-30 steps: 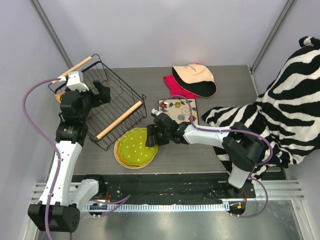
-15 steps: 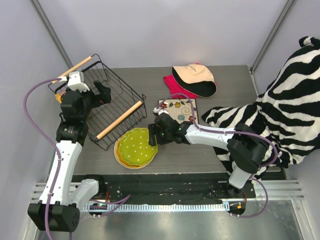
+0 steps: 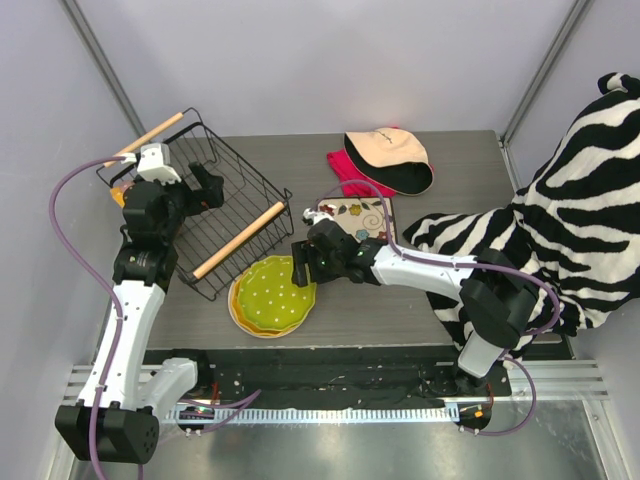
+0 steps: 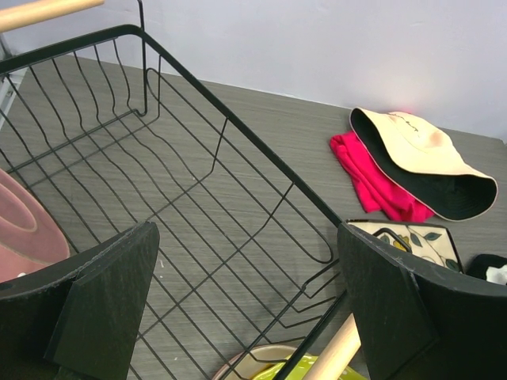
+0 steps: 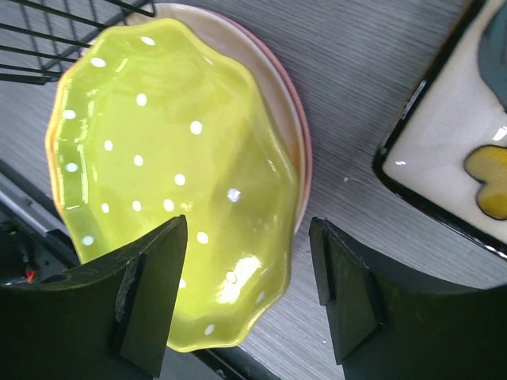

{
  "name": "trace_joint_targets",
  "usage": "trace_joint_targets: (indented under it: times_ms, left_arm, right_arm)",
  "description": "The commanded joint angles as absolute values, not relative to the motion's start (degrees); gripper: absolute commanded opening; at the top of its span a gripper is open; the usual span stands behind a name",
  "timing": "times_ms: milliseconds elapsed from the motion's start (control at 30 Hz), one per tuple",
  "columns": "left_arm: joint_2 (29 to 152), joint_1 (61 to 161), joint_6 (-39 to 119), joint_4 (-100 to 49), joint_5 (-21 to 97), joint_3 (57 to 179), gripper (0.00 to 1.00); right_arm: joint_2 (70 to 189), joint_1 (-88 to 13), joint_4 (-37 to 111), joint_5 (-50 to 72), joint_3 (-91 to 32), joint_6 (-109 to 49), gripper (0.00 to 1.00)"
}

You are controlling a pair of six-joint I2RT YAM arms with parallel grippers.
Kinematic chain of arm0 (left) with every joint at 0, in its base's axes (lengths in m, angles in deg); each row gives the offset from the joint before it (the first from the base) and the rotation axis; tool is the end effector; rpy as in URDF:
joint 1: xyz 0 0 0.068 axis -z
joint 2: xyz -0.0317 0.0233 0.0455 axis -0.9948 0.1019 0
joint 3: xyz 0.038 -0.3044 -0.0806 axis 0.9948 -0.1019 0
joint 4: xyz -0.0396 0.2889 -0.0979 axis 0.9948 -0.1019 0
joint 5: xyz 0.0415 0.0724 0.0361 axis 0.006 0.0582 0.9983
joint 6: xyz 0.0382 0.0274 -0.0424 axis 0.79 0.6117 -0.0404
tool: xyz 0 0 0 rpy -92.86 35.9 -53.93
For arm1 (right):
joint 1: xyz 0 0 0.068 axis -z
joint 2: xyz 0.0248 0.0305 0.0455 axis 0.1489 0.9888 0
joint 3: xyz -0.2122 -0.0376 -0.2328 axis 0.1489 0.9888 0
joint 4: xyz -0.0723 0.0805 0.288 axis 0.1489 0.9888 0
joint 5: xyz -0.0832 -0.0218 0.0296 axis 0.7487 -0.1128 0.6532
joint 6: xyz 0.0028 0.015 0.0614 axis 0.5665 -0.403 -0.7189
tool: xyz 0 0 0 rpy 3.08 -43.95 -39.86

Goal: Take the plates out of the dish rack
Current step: Place the plate at the center of the board.

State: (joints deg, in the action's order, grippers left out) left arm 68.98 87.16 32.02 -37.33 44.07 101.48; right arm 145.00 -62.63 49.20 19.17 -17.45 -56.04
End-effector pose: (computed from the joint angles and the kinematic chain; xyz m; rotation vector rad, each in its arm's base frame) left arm 0.2500 -0.0151 0.4159 -0.2196 1.7104 -0.3267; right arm 0.2460 0.3381 0.2238 -0.4510 2.4484 0.6788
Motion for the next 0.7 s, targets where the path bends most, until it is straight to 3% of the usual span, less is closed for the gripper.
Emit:
trace_joint_targets:
  times_ms: [0,333,667]
  left_arm:
    - [69.14,87.58,31.15,-35.51,43.28,101.50,1.00]
    - [69.32,87.49,31.07,-35.59,43.28,101.50,1.00]
    - [69.49,87.58,30.98,-35.68,43.10,101.50,1.00]
  right_arm:
    - [144.55,-63.06,46.53,16.64,-20.39,-55.45,0.70]
    - [146.22,-63.58,46.27,15.58,-21.53,-55.89,0.56]
    - [147.36,-64.29,45.74,14.88,-22.06,-56.24,0.54]
